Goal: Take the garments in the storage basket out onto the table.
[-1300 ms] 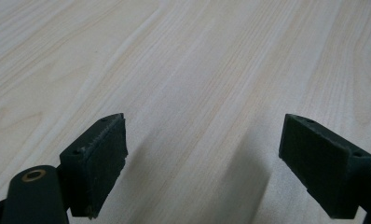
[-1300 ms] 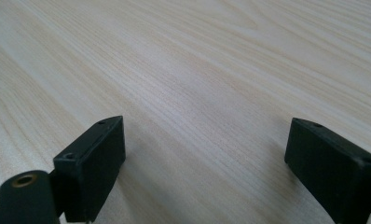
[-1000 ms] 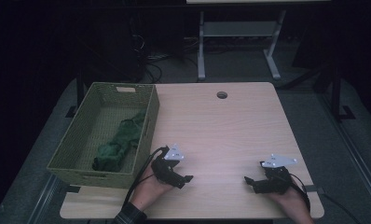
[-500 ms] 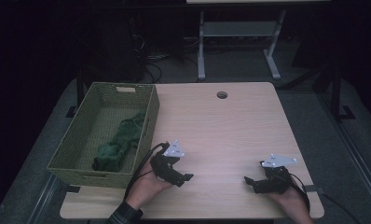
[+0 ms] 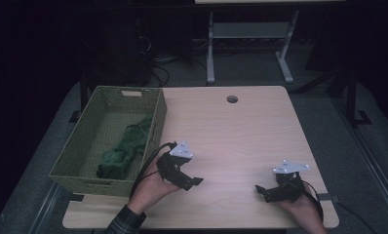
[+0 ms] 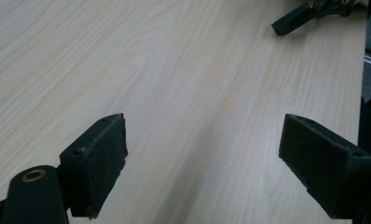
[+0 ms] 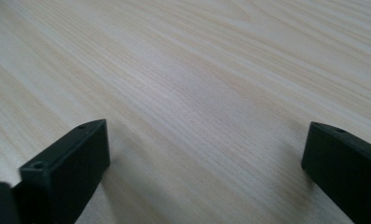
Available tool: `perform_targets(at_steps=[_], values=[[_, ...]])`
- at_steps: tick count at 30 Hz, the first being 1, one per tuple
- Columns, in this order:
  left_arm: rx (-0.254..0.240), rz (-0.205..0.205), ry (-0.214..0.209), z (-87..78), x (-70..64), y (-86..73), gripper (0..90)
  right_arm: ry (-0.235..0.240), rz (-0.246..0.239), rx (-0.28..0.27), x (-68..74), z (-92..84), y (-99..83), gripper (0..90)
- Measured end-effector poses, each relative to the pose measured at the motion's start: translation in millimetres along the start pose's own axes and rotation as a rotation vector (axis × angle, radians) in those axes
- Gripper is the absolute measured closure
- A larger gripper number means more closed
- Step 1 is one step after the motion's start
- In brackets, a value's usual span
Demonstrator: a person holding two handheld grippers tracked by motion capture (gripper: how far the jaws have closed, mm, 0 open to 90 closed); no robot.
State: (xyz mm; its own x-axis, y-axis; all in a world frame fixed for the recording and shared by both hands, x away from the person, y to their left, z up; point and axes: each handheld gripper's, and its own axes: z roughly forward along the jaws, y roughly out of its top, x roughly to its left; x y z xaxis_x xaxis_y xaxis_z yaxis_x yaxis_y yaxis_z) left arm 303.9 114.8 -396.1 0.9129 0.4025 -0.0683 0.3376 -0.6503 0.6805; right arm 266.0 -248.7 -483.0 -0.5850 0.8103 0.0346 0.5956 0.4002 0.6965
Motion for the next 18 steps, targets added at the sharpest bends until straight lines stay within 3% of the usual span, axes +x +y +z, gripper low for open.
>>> perform_targets(at_steps=[18], values=[[-0.026,0.007,-0.013,-28.7,15.1,15.1,14.3,-0.001,-0.004,-0.004,-0.5,0.2,0.1,0.0]])
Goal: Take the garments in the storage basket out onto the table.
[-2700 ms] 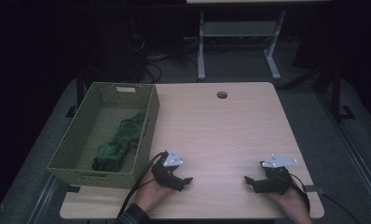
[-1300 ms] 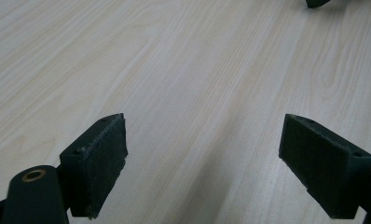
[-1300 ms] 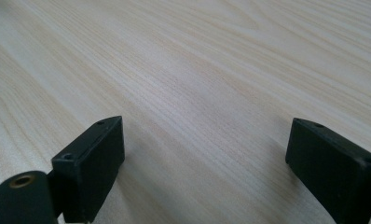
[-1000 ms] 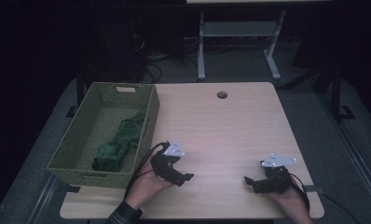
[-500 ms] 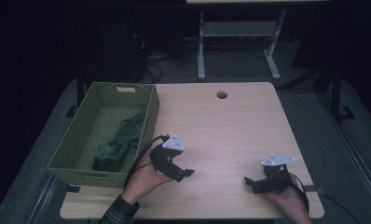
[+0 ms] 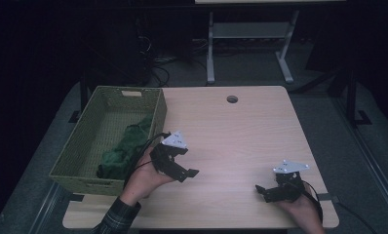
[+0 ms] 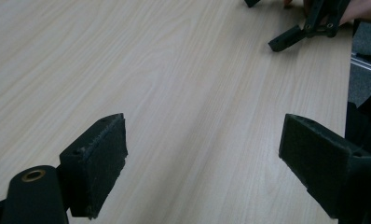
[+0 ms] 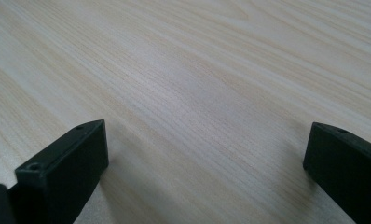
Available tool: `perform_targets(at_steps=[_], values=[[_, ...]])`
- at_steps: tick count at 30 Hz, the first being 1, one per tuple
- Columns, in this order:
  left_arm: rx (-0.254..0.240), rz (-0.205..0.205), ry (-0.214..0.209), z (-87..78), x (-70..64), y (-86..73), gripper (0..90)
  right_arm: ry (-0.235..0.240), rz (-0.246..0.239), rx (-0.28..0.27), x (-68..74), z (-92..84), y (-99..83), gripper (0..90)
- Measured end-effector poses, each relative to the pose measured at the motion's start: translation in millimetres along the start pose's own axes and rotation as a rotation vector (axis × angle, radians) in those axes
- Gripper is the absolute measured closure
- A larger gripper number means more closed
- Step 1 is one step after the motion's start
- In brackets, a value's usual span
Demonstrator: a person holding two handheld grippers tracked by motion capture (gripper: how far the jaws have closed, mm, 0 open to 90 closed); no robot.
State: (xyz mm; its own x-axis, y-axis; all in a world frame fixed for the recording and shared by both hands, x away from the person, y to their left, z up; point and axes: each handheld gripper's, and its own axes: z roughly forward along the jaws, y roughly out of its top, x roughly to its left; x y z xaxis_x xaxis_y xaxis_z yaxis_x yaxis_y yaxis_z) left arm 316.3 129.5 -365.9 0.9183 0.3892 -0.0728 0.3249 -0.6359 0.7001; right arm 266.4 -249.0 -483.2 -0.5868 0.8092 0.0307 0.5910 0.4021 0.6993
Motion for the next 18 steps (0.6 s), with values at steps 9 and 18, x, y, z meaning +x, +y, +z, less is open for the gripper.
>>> perform_targets(at_steps=[9,18], values=[[-0.013,0.001,0.013,-16.2,13.5,10.4,14.3,0.000,0.000,0.001,0.0,-0.1,0.0,0.0],[-0.015,-0.002,0.013,-32.3,19.1,9.2,16.4,0.000,0.000,0.000,0.1,0.0,0.0,0.0]])
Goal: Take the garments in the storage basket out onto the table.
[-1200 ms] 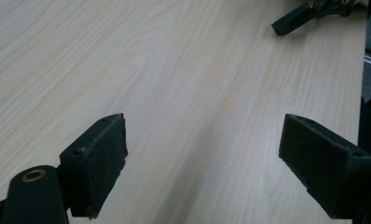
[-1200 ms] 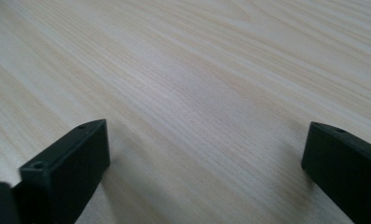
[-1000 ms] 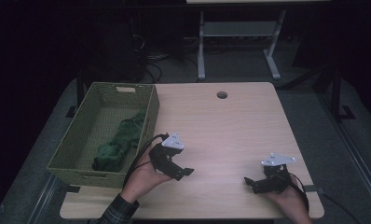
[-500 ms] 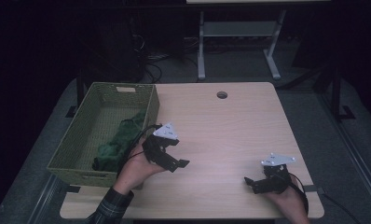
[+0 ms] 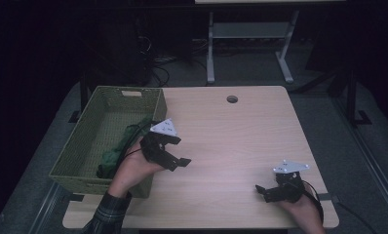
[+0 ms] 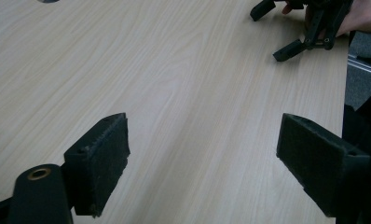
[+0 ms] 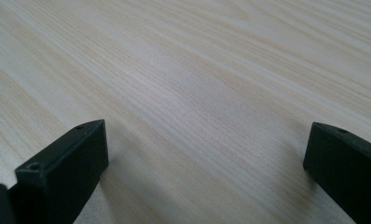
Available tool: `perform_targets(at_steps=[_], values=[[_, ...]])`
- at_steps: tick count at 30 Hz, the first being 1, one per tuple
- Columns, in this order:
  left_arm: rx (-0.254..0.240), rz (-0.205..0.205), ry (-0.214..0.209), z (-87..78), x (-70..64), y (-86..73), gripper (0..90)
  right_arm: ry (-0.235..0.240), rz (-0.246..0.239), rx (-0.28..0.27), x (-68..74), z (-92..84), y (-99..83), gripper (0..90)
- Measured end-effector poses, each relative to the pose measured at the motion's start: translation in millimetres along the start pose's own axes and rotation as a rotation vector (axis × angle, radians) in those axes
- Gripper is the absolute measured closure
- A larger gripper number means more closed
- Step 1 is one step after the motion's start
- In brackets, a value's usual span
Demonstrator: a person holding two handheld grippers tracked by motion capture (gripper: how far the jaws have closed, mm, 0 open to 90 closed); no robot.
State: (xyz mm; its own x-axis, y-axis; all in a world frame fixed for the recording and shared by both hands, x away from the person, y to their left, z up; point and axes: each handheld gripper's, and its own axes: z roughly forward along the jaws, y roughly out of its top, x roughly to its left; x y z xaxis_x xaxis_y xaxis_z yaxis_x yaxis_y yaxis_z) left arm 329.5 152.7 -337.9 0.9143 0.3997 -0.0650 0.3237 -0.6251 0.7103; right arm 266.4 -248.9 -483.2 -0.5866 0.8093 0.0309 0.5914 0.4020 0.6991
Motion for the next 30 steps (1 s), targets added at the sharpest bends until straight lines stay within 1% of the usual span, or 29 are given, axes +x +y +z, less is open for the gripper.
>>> perform_targets(at_steps=[1,2,4,5,8,9,10,11,12,13,14,16,19,20,22,24,25,30], values=[[-0.013,-0.008,0.010,-5.6,2.2,-1.9,16.4,0.000,0.000,0.001,0.0,-0.1,0.0,0.0],[-0.013,-0.008,0.010,-5.6,2.2,-1.9,16.8,0.000,0.000,0.001,0.0,-0.1,0.0,0.0],[-0.017,-0.017,0.029,-13.8,7.5,-5.9,18.8,0.000,-0.001,0.002,0.0,-0.2,0.1,0.0],[-0.017,-0.017,0.029,-13.8,7.5,-5.9,18.9,0.000,-0.001,0.002,0.0,-0.2,0.1,0.0],[-0.015,-0.035,0.075,-21.7,12.7,-10.3,19.4,0.000,0.000,0.000,0.0,0.0,0.0,0.0],[-0.013,-0.042,0.087,-26.8,16.4,-13.2,20.0,0.000,0.000,0.001,0.0,0.0,0.0,0.0],[-0.013,-0.042,0.087,-26.8,16.4,-13.2,20.5,0.000,0.000,0.001,0.0,0.0,0.0,0.0],[-0.018,-0.051,0.097,-31.9,20.7,-16.2,21.1,0.000,-0.001,0.001,0.0,-0.1,0.0,0.0],[-0.018,-0.051,0.097,-31.9,20.7,-16.2,21.9,0.000,-0.001,0.001,0.0,-0.1,0.0,0.0],[-0.024,-0.068,0.111,-36.6,24.3,-19.6,22.4,0.000,0.000,0.000,0.0,0.0,0.0,0.0],[-0.024,-0.068,0.111,-36.6,24.3,-19.6,23.0,0.000,0.000,0.000,0.0,0.0,0.0,0.0],[-0.031,-0.082,0.127,-41.0,27.6,-23.4,23.5,0.000,0.000,0.000,0.0,0.0,0.0,0.0],[-0.038,-0.090,0.155,-48.6,32.4,-28.3,27.2,0.000,0.000,0.000,0.0,0.0,0.0,0.0],[-0.036,-0.089,0.163,-51.6,34.1,-29.9,29.6,0.000,0.000,0.000,0.0,0.0,0.0,0.0],[-0.037,-0.095,0.181,-56.9,36.9,-33.3,30.7,0.000,0.000,0.000,0.0,0.0,0.0,0.0],[-0.036,-0.106,0.210,-64.5,41.7,-39.3,33.8,0.000,0.000,0.000,0.0,0.0,0.0,0.0],[-0.036,-0.106,0.210,-64.5,41.7,-39.3,35.0,0.000,0.000,0.000,0.0,0.0,0.0,0.0],[-0.016,-0.124,0.256,-71.9,49.9,-49.4,38.5,0.000,0.001,0.000,0.1,0.0,0.0,0.0]])
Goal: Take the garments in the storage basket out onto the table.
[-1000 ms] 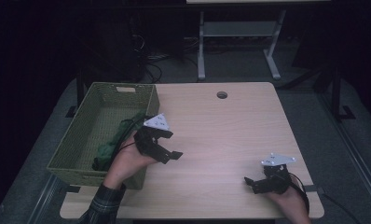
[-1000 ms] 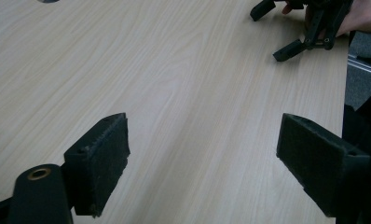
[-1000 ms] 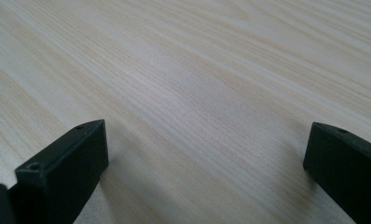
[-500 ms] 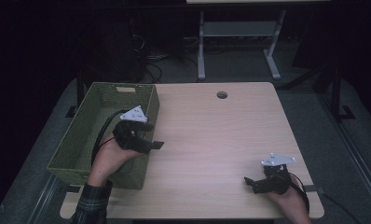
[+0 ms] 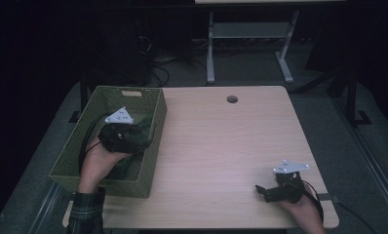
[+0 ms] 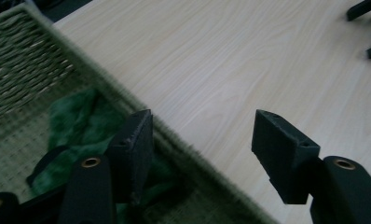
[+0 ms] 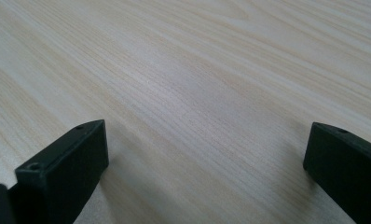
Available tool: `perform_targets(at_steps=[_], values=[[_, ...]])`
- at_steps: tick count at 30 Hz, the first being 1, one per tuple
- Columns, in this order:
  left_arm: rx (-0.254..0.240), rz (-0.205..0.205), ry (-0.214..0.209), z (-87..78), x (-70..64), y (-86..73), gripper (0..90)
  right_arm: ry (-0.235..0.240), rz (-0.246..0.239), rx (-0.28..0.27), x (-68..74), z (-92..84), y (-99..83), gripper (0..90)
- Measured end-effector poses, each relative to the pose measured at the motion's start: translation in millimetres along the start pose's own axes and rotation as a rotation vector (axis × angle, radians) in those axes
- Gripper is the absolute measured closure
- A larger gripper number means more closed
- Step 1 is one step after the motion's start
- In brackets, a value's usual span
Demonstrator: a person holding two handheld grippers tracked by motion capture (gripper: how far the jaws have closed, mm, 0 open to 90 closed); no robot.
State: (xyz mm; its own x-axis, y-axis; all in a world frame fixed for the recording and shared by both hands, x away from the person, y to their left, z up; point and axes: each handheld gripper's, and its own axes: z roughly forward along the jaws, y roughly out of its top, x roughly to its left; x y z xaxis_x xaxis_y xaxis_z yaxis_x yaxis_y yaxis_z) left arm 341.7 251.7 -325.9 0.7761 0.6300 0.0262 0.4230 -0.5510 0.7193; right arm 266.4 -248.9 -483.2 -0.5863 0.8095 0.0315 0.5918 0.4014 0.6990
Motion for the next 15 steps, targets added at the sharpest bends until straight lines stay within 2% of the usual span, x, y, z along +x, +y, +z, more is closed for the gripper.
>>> perform_targets(at_steps=[6,7,10,15], values=[[0.009,-0.009,0.024,-1.9,10.7,-9.4,43.1,0.000,-0.001,0.000,0.0,0.0,0.0,0.0],[0.022,-0.008,0.042,-1.3,14.2,-13.0,43.5,0.000,-0.001,0.000,0.0,0.0,0.0,0.0],[0.039,-0.008,0.054,-0.7,18.7,-16.9,44.4,0.000,-0.001,0.000,0.0,0.0,0.0,0.0],[0.062,-0.039,0.064,4.3,30.0,-27.5,44.7,0.000,0.000,0.000,0.0,0.0,0.0,0.0]])
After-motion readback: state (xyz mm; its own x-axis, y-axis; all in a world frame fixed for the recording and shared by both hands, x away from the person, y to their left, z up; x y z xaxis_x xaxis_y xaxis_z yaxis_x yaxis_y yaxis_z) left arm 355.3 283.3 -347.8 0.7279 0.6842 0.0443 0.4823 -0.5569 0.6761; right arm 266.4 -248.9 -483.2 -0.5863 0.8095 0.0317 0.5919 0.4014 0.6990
